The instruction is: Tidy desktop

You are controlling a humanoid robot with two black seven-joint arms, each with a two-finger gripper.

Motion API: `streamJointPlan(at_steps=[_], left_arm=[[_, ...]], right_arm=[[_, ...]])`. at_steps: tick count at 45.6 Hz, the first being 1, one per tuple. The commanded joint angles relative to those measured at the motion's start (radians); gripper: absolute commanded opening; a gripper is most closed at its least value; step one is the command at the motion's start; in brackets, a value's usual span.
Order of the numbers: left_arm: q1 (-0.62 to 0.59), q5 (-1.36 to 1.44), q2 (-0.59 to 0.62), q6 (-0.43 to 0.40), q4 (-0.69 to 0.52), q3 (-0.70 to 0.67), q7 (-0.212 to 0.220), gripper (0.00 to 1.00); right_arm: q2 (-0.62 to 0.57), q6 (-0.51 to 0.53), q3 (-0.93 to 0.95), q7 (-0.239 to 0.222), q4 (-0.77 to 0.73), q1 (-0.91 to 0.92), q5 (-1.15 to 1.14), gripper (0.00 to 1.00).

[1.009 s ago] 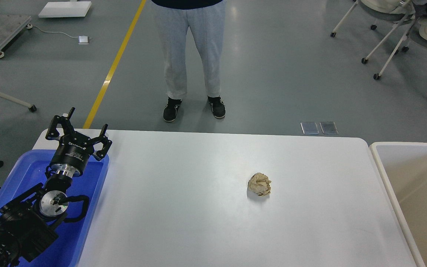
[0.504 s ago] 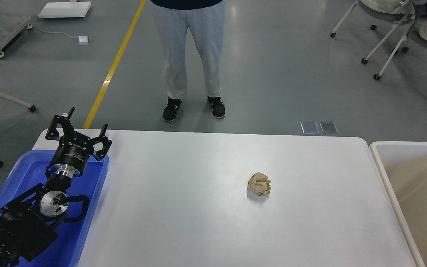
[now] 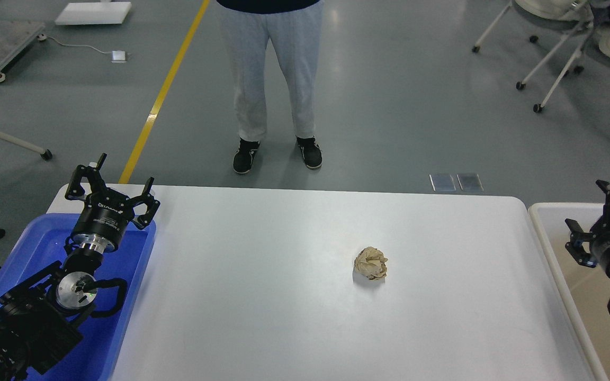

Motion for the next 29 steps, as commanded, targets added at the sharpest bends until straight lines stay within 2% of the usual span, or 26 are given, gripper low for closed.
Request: streamJointPlan(at_steps=[1,10,16,29], left_arm=[[0.000,0.000,0.000,0.002,0.000,0.000,0.000,1.00],[0.000,0.000,0.000,0.000,0.000,0.000,0.000,1.00],[0.000,0.000,0.000,0.000,0.000,0.000,0.000,1.00],[0.000,0.000,0.000,0.000,0.000,0.000,0.000,1.00]], right_arm=[[0.112,0.012,0.177,0.005,0.191,-0.086,-0.125,0.99],[0.193,0.007,0.195,0.012,0.228,-0.092,-0.135,0.99],[0.210,0.007,0.189,0.077,0.225,-0.073,-0.148,0.99],[0.254,-0.024,0.186,0.078,0.136,0.004,-0.149,0.99]])
